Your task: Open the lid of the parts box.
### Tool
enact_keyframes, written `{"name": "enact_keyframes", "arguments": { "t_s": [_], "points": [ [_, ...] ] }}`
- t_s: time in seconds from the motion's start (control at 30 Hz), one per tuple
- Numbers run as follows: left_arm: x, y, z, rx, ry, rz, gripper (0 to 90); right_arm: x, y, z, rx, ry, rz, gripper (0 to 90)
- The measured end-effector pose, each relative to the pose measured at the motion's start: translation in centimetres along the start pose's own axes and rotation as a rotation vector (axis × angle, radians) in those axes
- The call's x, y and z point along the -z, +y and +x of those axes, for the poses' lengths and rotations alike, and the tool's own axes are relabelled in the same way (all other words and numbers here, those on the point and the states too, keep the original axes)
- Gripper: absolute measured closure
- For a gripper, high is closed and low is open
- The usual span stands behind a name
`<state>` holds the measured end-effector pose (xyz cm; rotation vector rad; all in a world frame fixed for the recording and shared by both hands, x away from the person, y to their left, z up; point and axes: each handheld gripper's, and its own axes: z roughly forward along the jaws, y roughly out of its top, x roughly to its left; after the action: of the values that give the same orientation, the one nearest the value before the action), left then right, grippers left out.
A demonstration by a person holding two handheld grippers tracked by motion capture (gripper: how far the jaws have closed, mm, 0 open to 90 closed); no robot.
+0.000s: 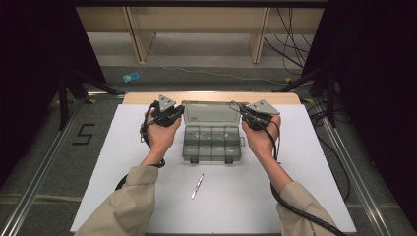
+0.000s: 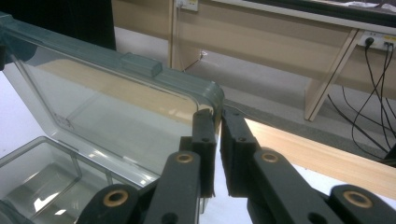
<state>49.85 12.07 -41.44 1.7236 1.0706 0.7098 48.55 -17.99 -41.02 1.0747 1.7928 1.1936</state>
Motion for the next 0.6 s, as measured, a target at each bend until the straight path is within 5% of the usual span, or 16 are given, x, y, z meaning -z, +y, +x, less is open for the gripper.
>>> {"name": "enact_keyframes", "arguments": {
  "t_s": [0.6],
  "points": [
    [-0.69,0.10,0.20,0.017,0.007,-0.001,85.7,-1.04,-0.11,-0.21,-0.039,-0.003,0.021,85.2]
  ]
}}
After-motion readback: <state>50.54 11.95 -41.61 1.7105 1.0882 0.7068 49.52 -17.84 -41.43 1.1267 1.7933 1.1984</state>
